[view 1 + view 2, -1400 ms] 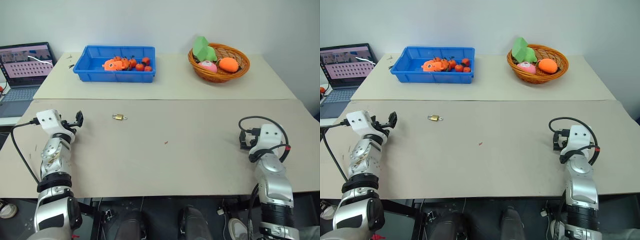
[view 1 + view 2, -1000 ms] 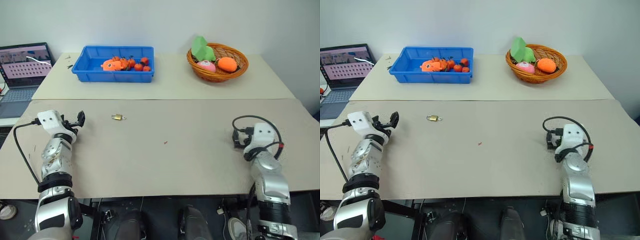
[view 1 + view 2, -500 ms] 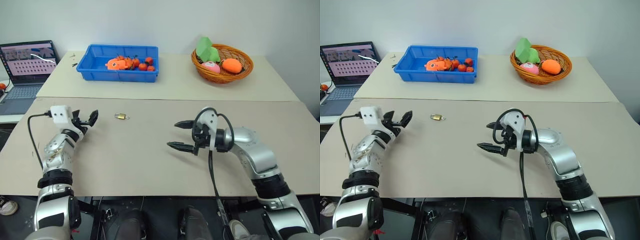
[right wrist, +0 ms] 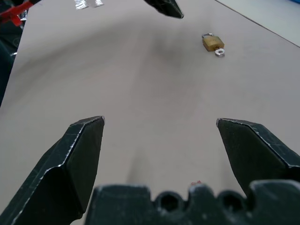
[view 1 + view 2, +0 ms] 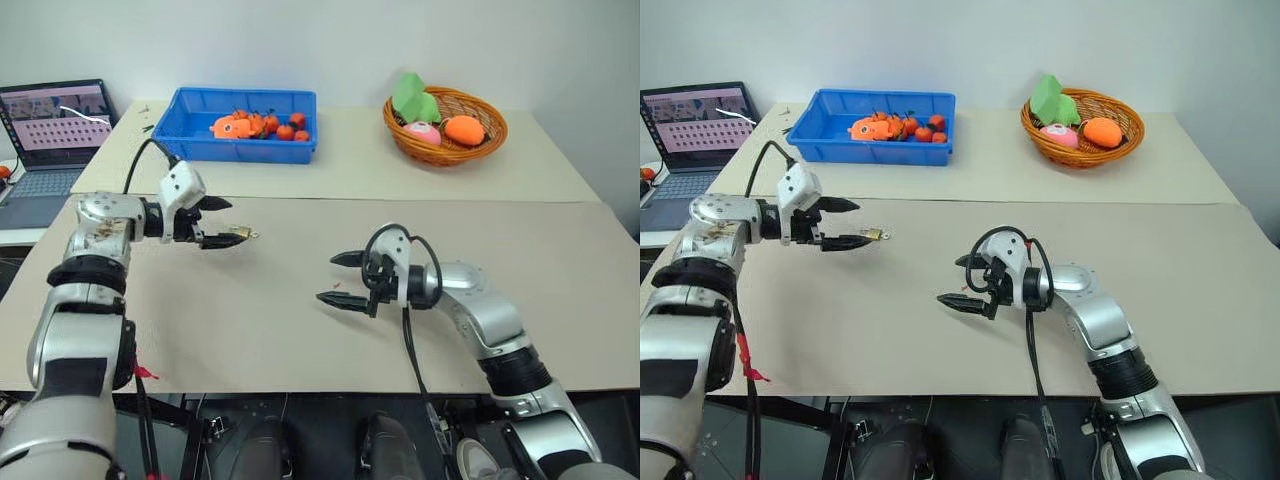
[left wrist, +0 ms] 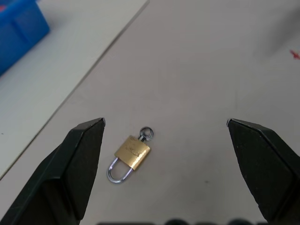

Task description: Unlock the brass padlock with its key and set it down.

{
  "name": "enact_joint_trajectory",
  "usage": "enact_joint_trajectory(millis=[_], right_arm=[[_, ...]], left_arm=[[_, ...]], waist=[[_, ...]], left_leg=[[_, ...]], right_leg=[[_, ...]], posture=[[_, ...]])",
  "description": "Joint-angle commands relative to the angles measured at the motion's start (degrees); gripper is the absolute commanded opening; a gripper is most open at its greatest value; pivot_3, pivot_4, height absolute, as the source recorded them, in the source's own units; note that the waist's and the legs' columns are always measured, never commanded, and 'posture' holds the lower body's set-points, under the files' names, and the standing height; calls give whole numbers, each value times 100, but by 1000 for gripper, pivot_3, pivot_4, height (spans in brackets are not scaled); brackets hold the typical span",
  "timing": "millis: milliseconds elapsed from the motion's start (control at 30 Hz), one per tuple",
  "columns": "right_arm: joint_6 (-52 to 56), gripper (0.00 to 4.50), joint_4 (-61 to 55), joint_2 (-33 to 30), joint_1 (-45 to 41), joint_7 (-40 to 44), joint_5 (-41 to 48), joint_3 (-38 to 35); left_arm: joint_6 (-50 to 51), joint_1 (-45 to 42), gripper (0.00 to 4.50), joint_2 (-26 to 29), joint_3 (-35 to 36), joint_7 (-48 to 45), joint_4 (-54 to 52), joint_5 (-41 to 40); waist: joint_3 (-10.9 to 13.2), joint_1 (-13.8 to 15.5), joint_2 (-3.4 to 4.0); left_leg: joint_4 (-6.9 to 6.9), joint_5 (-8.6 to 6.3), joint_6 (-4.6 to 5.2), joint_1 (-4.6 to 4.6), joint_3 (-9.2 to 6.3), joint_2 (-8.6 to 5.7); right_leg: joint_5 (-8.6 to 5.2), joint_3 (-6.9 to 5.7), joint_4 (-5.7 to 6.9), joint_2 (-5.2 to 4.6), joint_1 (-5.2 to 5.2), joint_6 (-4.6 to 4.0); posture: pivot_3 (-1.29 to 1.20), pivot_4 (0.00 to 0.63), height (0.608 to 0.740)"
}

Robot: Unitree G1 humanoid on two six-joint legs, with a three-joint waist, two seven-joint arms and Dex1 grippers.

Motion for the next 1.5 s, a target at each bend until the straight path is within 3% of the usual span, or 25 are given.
enact_joint_trajectory(millis=[33,367,967,1333,1500], right_arm=[[46,4500,-469,134,239,-452,16,-223],[454,4500,-1574,112,1213,-1374,100,-619],[907,4500,-2524,-138,1992,-1926,406,-1295],[821,4500,-2453,-118,1976,-2141,396,-1309],[785,4500,-2434,-118,1995,-2173,391,-1315]], left_arm=[[-416,-602,4417,-88,-340,574,644,749],[-49,-971,4417,-410,-520,1396,1088,1644],[941,-607,4417,-651,17,1340,1111,1582],[999,-664,451,-698,145,1379,1097,1595],[1042,-715,445,-715,288,1556,1091,1502]], waist=[[1,5,-1],[2,14,-3],[2,35,-4],[2,39,-4],[2,38,-4]], left_leg=[[0,0,0,-3,-2,-1],[4,0,0,-13,-10,1],[13,-2,3,-12,-13,2],[16,-3,5,-13,-13,2],[16,-3,5,-13,-13,2]], right_leg=[[0,-4,0,0,0,0],[0,-7,-3,-3,-6,4],[0,-4,0,-3,-5,4],[0,-3,1,-3,-5,4],[0,-4,1,-3,-5,4]], posture=[[0,150,664],[0,150,664],[0,150,664],[0,150,664],[0,150,664]])
